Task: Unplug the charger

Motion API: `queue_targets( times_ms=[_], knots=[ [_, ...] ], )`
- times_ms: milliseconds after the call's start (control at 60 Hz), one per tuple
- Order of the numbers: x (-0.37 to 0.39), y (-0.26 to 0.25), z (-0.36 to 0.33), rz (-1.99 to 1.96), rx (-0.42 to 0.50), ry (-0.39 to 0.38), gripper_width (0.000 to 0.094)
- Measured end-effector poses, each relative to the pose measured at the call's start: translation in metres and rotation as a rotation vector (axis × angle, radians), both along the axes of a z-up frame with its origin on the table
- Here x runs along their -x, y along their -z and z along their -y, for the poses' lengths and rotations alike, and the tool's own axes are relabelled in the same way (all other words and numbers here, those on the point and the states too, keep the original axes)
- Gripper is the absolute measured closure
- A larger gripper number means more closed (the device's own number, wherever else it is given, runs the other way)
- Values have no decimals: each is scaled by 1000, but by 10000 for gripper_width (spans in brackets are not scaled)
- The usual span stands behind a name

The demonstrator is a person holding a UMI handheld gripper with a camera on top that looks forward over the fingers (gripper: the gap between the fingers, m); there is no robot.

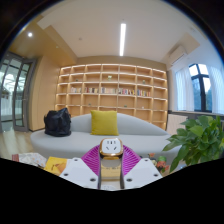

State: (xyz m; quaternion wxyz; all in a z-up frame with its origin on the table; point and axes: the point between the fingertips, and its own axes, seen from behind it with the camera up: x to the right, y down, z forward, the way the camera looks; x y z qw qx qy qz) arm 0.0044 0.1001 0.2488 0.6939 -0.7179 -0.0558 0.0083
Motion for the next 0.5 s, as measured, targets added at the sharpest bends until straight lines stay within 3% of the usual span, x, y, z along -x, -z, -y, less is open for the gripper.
queue_targets(
  times_ms=[83, 150, 200, 267, 417, 500],
  knots=[
    [3, -42, 7, -79, -8, -66, 692],
    [-17, -61, 15, -45, -33, -47, 693],
    [-32, -48, 17, -30, -15, -34, 694],
    [-60, 6, 18, -17, 56, -6, 694],
    [-98, 135, 28, 3, 336, 43, 688],
    [-110, 194, 34, -3, 440, 46, 636]
  ],
)
